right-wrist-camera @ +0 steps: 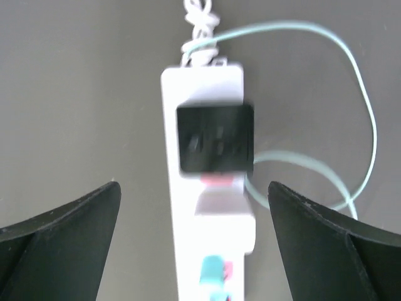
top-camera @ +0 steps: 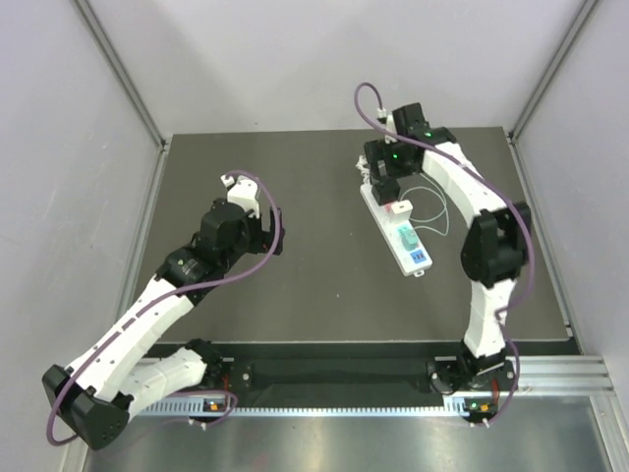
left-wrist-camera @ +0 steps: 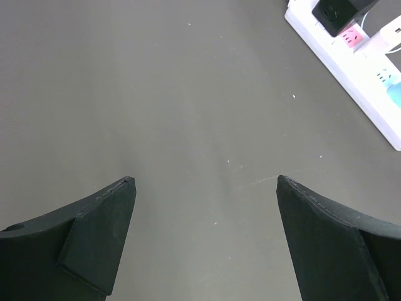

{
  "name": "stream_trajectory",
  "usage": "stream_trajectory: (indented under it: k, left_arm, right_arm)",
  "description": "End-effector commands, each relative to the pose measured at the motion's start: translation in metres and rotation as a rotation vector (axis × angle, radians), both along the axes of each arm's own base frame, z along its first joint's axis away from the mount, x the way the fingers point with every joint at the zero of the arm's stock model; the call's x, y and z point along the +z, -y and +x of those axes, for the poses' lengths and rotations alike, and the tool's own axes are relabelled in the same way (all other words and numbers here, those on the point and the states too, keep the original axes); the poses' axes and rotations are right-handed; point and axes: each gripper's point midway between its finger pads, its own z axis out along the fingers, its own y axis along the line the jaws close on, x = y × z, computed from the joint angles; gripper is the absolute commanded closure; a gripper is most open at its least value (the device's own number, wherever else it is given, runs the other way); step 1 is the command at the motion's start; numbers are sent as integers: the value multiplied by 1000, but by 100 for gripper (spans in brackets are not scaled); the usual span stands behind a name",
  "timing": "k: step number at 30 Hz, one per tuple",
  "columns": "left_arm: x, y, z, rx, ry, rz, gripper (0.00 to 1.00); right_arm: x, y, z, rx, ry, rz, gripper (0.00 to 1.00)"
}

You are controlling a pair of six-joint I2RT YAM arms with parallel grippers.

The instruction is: Insert the plug

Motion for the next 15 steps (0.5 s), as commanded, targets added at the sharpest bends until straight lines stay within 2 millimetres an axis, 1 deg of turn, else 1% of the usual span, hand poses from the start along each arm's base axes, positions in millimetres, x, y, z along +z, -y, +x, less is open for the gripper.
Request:
stream_trajectory:
  k: [1, 2, 3, 4, 5, 6, 7, 8, 9, 10, 11, 12, 13, 14, 15]
  left_arm:
    - [16, 0, 4, 3, 69, -28, 2]
    - [16, 1, 4, -3, 71, -31, 1]
    - [18, 5, 2, -23, 75, -44, 1]
    - [22, 7, 1, -32, 82, -56, 1]
    - [26, 10, 0, -41, 84, -78, 1]
    - [30, 13, -2, -54, 79, -97, 1]
    - [45, 22, -6, -95, 88, -140, 2]
    - [52, 28, -10, -116, 79, -183, 2]
    - [61, 32, -14, -139, 86, -219, 1]
    - [71, 43, -22, -204, 84, -266, 1]
    - [78, 49, -28, -233, 79, -308, 1]
    - [89, 52, -33, -258, 100, -342, 1]
    - [95, 57, -41, -305, 94, -368, 1]
    - [99, 59, -45, -315, 90, -392, 2]
    - [109, 58, -50, -330, 109, -414, 2]
  right_arm:
    - [78, -1, -39, -15, 120, 118, 0]
    - [63, 3, -52, -29, 98, 123, 0]
    - [87, 5, -68, -46, 148, 176, 0]
    - [90, 3, -78, -38, 165, 210, 0]
    - [94, -4, -93, -2, 168, 266, 0]
    - [96, -2, -114, 13, 209, 311, 0]
    - [98, -4, -127, -10, 212, 367, 0]
    - [75, -1, -146, -25, 171, 385, 0]
    - [100, 3, -160, -32, 247, 440, 0]
    - [106, 4, -169, -57, 265, 486, 0]
    - [108, 9, -177, -73, 278, 500, 0]
    - [116, 15, -193, -88, 311, 534, 0]
    - [120, 19, -201, -98, 321, 548, 0]
    - [118, 22, -209, -104, 326, 552, 0]
    - [132, 27, -220, -100, 373, 571, 0]
